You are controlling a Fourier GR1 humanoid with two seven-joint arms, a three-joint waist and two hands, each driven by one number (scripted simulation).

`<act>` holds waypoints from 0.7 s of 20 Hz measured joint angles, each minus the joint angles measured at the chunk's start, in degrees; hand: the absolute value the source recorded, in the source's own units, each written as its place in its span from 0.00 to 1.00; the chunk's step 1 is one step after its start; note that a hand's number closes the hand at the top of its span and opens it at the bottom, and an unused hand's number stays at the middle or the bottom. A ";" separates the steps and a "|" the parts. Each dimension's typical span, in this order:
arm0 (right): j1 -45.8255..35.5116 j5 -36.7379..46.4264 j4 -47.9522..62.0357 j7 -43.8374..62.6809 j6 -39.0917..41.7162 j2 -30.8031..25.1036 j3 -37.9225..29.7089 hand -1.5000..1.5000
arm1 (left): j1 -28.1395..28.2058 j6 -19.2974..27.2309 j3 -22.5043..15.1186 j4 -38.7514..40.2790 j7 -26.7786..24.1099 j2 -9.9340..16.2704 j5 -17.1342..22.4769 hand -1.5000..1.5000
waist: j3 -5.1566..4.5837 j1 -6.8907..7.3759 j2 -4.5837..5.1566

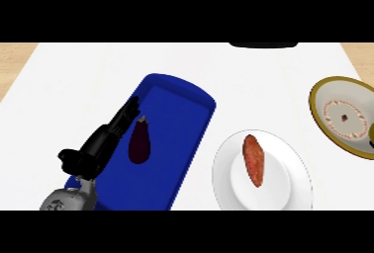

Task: Pick the lemon from the plate and place it in the bowl

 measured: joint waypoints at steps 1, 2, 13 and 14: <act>-2.01 1.24 2.38 -0.46 -1.26 0.57 0.12 1.00 | -0.24 0.18 -0.20 0.57 -0.28 -0.33 -0.38 0.50 | -0.01 0.11 0.02; -4.11 2.28 5.11 -1.11 -2.34 0.97 0.08 1.00 | -0.38 0.29 -0.45 0.41 -0.08 -0.53 -0.66 0.50 | 0.00 0.24 0.05; -19.43 13.29 35.03 -4.79 0.08 0.96 5.78 0.00 | -1.63 0.09 -1.37 0.00 0.83 -1.58 -1.32 0.50 | 0.06 1.95 0.57; -21.04 13.42 37.66 -5.18 1.91 0.95 6.19 0.00 | -1.75 0.21 -1.57 0.07 0.91 -1.73 -1.58 0.50 | 0.08 2.08 0.61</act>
